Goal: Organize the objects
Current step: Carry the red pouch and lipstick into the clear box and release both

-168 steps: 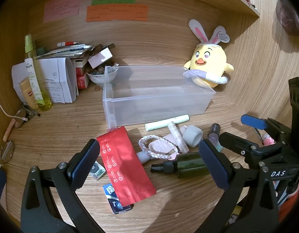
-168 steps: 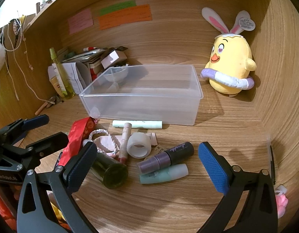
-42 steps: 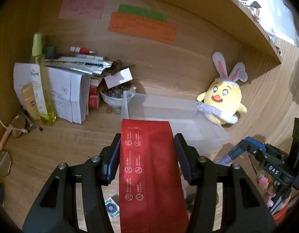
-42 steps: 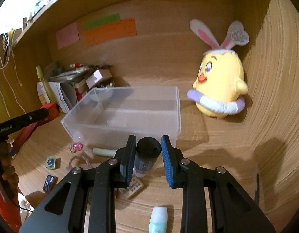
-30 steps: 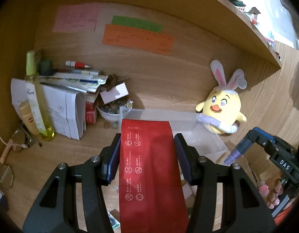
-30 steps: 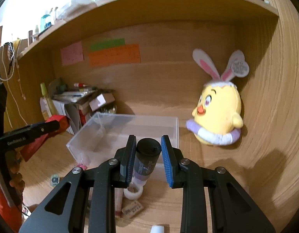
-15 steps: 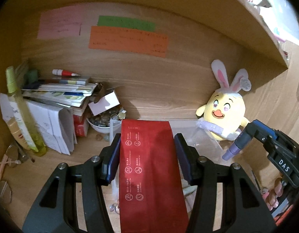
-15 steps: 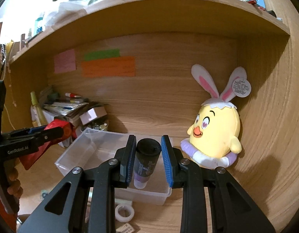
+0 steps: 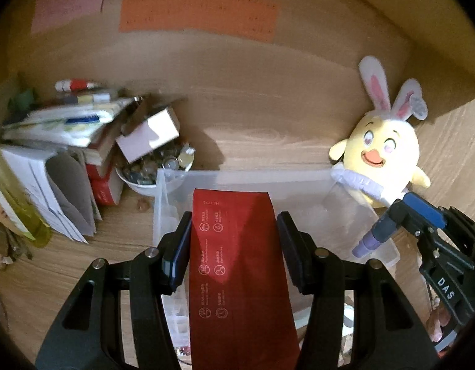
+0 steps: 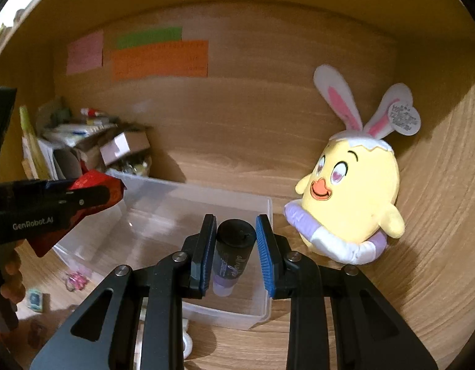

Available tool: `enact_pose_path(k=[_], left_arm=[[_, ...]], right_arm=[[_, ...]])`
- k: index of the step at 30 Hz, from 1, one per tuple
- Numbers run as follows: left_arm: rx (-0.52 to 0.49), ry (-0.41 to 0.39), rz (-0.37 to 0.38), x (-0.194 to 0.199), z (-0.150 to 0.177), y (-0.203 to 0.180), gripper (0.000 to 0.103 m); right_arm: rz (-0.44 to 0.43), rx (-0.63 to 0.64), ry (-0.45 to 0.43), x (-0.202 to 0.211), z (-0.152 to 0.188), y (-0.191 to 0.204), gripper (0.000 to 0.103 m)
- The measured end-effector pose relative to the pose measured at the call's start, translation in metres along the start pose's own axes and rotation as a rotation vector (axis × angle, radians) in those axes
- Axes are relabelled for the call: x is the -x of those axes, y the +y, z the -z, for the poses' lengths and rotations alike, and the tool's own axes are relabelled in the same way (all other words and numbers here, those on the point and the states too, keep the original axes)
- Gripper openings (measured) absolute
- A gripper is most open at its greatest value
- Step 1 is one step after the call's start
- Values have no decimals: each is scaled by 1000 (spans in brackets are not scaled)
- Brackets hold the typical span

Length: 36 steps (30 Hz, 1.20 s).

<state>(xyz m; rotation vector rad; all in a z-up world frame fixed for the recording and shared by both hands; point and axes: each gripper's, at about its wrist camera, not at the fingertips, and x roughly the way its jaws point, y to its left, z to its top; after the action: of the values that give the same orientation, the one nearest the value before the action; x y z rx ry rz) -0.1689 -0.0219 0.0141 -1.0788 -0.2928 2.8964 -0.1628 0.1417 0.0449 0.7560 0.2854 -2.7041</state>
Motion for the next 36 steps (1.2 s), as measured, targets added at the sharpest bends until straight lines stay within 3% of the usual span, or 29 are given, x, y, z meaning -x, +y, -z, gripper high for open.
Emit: enact_pose_path(k=[10, 17, 21, 24, 26, 36], left_arm=[[-18, 44, -9, -21, 4, -1, 53], [-10, 49, 1, -21, 4, 3, 54], [26, 47, 28, -15, 2, 11, 60], [39, 22, 35, -6, -1, 14, 64], [34, 5, 29, 0, -2, 14, 66], [-31, -64, 11, 35, -2, 0, 78]], right_arm=[[-5, 92, 63, -26, 8, 29, 24], [-78, 119, 97, -39, 12, 53, 24], [-128, 125, 118, -43, 13, 61, 25], [-155, 134, 140, -46, 15, 67, 38], [-165, 139, 142, -47, 17, 70, 53], [-141, 150, 102, -27, 13, 69, 73]])
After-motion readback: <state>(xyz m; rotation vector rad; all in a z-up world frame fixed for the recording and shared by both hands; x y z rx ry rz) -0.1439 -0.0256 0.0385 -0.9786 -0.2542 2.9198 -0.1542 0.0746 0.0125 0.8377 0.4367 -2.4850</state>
